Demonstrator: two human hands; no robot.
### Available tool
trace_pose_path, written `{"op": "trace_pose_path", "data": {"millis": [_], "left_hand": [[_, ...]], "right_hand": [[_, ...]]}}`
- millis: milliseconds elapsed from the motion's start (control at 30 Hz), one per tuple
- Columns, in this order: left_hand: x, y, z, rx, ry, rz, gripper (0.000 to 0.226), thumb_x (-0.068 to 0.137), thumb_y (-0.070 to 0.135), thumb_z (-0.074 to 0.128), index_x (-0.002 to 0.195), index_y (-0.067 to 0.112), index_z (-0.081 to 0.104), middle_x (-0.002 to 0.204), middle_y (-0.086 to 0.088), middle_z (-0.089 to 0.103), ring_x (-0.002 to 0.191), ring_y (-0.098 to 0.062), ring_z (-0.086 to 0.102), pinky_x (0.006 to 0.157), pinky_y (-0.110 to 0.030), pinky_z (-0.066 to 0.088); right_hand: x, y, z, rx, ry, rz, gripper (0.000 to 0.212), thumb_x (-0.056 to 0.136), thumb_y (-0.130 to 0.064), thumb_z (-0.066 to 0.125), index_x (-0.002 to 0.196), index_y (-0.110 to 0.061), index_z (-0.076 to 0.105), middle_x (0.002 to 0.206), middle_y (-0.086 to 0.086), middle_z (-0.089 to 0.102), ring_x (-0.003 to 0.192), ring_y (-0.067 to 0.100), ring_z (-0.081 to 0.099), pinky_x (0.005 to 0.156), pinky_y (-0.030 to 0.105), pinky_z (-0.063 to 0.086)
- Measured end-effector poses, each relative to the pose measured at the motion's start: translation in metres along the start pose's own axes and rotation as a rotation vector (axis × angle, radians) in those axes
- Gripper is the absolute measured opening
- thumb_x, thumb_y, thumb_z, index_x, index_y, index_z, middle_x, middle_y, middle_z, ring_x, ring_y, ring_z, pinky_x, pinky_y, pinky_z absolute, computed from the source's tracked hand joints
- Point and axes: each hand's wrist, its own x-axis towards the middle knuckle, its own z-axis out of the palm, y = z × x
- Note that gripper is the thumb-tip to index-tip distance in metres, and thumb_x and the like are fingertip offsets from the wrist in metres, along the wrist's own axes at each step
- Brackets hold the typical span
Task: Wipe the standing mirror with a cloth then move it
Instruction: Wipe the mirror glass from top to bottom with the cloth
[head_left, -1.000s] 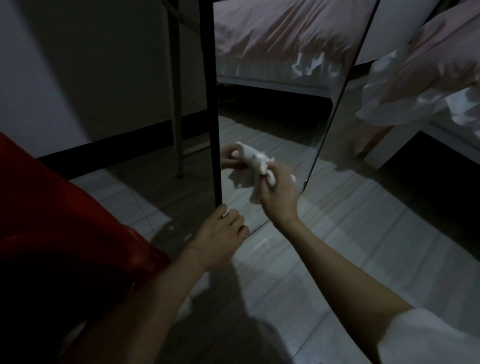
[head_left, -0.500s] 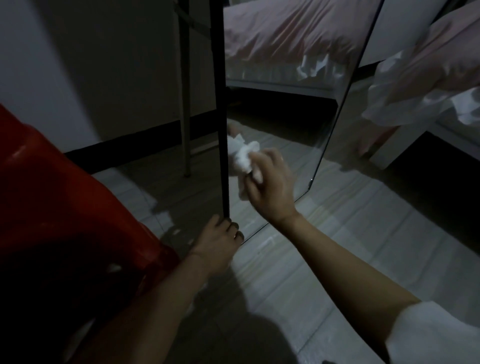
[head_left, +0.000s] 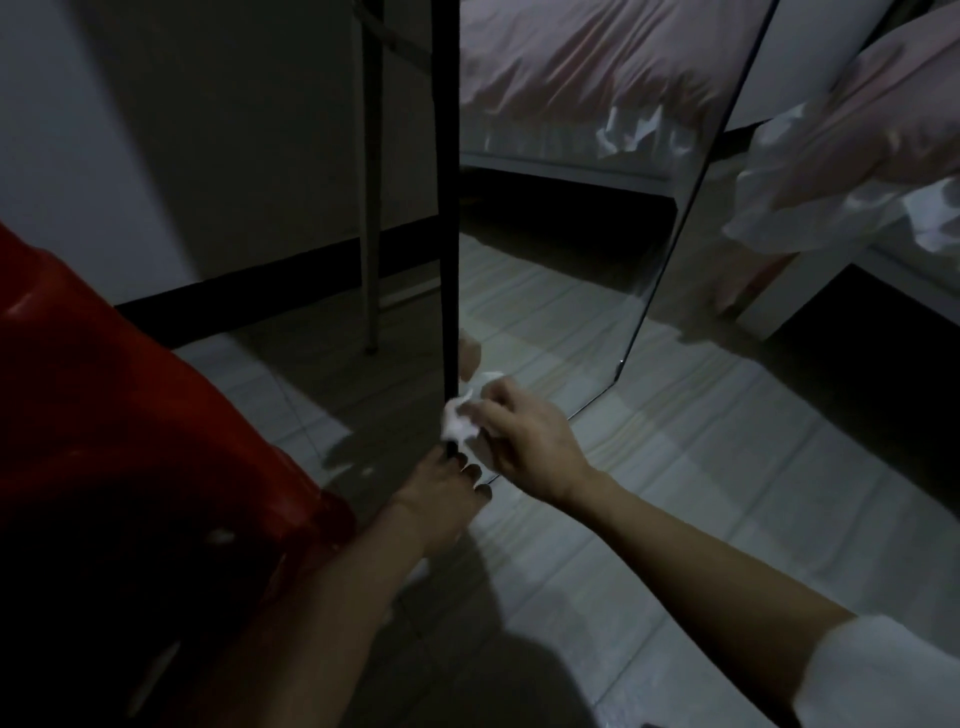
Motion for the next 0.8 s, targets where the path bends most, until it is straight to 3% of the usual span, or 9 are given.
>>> {"op": "trace_pose_path", "data": {"millis": [67,167,267,367,467,500,600,700,800], "left_hand": [[0.003,0.002,0.004,-0.22,0.138,0.017,0.04,0.093,0.009,0.051,0.131,0.0,0.042,0.137,-0.027,0.042,0.121,-0.035,0.046,0.093,-0.03,0.043],[0.007,0.004,0.004,0.052,0.011,0.105,0.039,0.092,0.018,0.046,0.13,0.01,0.042,0.141,-0.018,0.039,0.125,-0.035,0.04,0.103,-0.042,0.029],[0.012,0.008,-0.005,0.174,0.024,0.045,0.042,0.091,0.022,0.048,0.131,0.013,0.039,0.133,-0.014,0.043,0.119,-0.032,0.041,0.1,-0.043,0.029],[0.024,0.012,-0.008,0.061,0.014,0.083,0.041,0.093,0.019,0.047,0.131,0.009,0.04,0.132,-0.017,0.045,0.118,-0.033,0.044,0.098,-0.042,0.034],[0.034,0.014,0.005,-0.113,0.067,0.173,0.043,0.095,0.006,0.043,0.136,-0.005,0.035,0.143,-0.023,0.036,0.134,-0.035,0.033,0.094,-0.009,0.033],[0.035,0.016,0.006,-0.09,0.089,0.175,0.043,0.096,0.007,0.042,0.137,-0.005,0.035,0.146,-0.022,0.033,0.138,-0.034,0.027,0.098,-0.008,0.029],[0.037,0.022,0.0,0.124,-0.045,0.197,0.041,0.094,0.02,0.043,0.133,0.008,0.041,0.142,-0.016,0.036,0.134,-0.033,0.028,0.109,-0.045,0.022],[0.039,0.02,-0.012,0.19,0.003,0.128,0.039,0.092,0.025,0.045,0.128,0.011,0.044,0.134,-0.014,0.043,0.122,-0.032,0.04,0.1,-0.042,0.028],[0.038,0.015,-0.013,0.167,0.092,0.078,0.037,0.088,0.027,0.049,0.123,0.016,0.05,0.123,-0.008,0.051,0.115,-0.028,0.047,0.094,-0.037,0.034]], "right_hand": [[-0.011,0.007,0.008,0.003,-0.233,-0.046,0.029,0.084,-0.03,0.049,0.102,-0.015,0.066,0.091,0.01,0.06,0.071,0.023,0.058,0.056,0.028,0.043],[-0.028,0.036,0.003,-0.052,-0.467,0.1,0.027,0.084,-0.033,0.054,0.101,-0.018,0.068,0.086,0.01,0.059,0.066,0.029,0.06,0.059,0.033,0.048],[-0.025,0.05,-0.014,-0.074,-0.382,0.17,0.025,0.085,-0.035,0.056,0.1,-0.02,0.069,0.084,0.009,0.058,0.062,0.028,0.059,0.053,0.032,0.046],[-0.007,0.034,-0.026,-0.054,-0.22,0.003,0.031,0.085,-0.037,0.047,0.103,-0.022,0.068,0.084,0.007,0.057,0.065,0.02,0.055,0.05,0.028,0.041],[-0.006,0.018,-0.023,-0.043,-0.25,-0.203,0.026,0.081,-0.026,0.055,0.103,-0.021,0.068,0.087,0.009,0.058,0.07,0.02,0.055,0.054,0.027,0.04],[-0.01,0.018,-0.022,-0.036,-0.286,-0.21,0.024,0.081,-0.023,0.058,0.104,-0.021,0.068,0.086,0.009,0.058,0.07,0.021,0.055,0.055,0.028,0.042],[-0.028,0.033,-0.023,-0.043,-0.383,0.062,0.025,0.086,-0.022,0.06,0.111,-0.017,0.064,0.09,0.01,0.055,0.072,0.026,0.056,0.057,0.031,0.043],[-0.042,0.058,-0.028,0.019,-0.374,0.586,0.029,0.088,-0.017,0.05,0.116,-0.013,0.058,0.104,0.011,0.052,0.087,0.03,0.056,0.066,0.029,0.039],[-0.04,0.07,-0.036,0.2,-0.172,0.872,0.021,0.085,-0.01,0.041,0.094,-0.005,0.059,0.093,0.019,0.062,0.079,0.03,0.064,0.061,0.031,0.043]]}}
